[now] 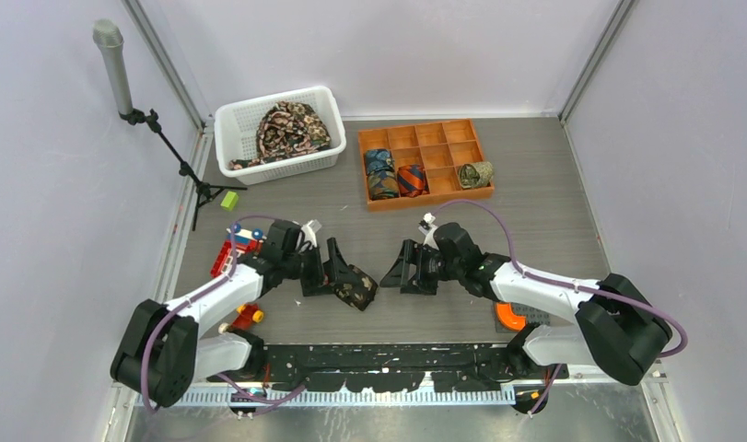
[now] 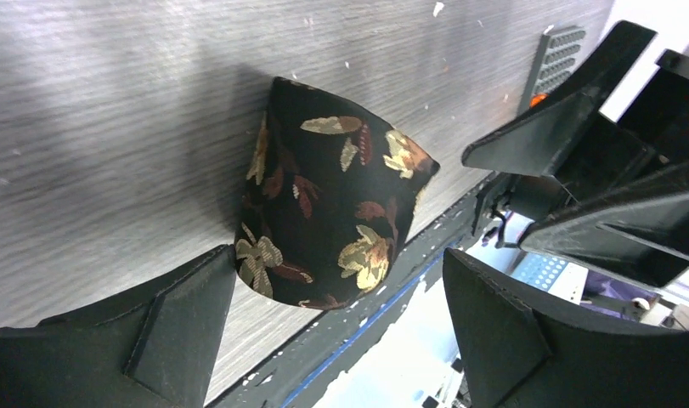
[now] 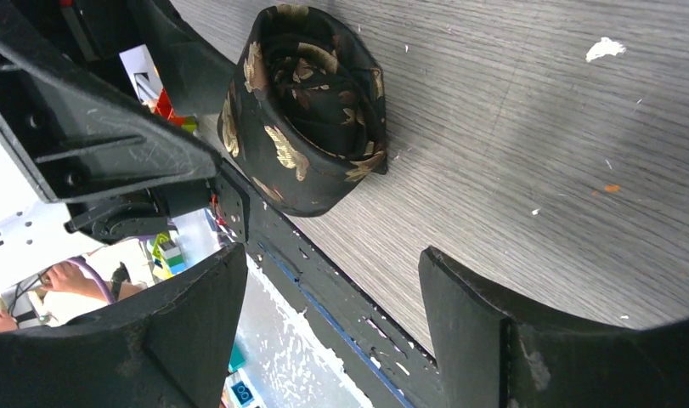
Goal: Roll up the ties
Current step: Pick up the tie at the center of the board.
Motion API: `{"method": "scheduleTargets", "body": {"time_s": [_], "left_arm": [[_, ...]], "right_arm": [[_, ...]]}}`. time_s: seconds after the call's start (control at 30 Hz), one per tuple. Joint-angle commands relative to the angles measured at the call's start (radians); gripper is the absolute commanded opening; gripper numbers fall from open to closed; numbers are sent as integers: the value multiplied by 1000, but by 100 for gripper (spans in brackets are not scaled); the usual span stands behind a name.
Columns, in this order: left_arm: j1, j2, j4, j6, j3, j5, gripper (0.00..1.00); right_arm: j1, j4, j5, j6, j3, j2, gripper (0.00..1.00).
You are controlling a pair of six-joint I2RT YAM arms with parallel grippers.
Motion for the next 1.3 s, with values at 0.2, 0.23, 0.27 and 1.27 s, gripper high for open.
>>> {"method": "scheduleTargets", "body": {"time_s": [0.2,0.23,0.27,1.27], "left_arm": [[-43,-100,30,16,-33,-78,100],[-42,-109,3,47,-27,-116,100],[-42,-120,1,65,-29,-140,100],[-45,141,344,88,-66,105,95]], "right_arm": [[4,45,-16,-9,3,8,79],[4,43,-16,-11,2,6,79],[3,43,-18,-12,0,3,79],[47,342,-55,82,-27,289,63]]}}
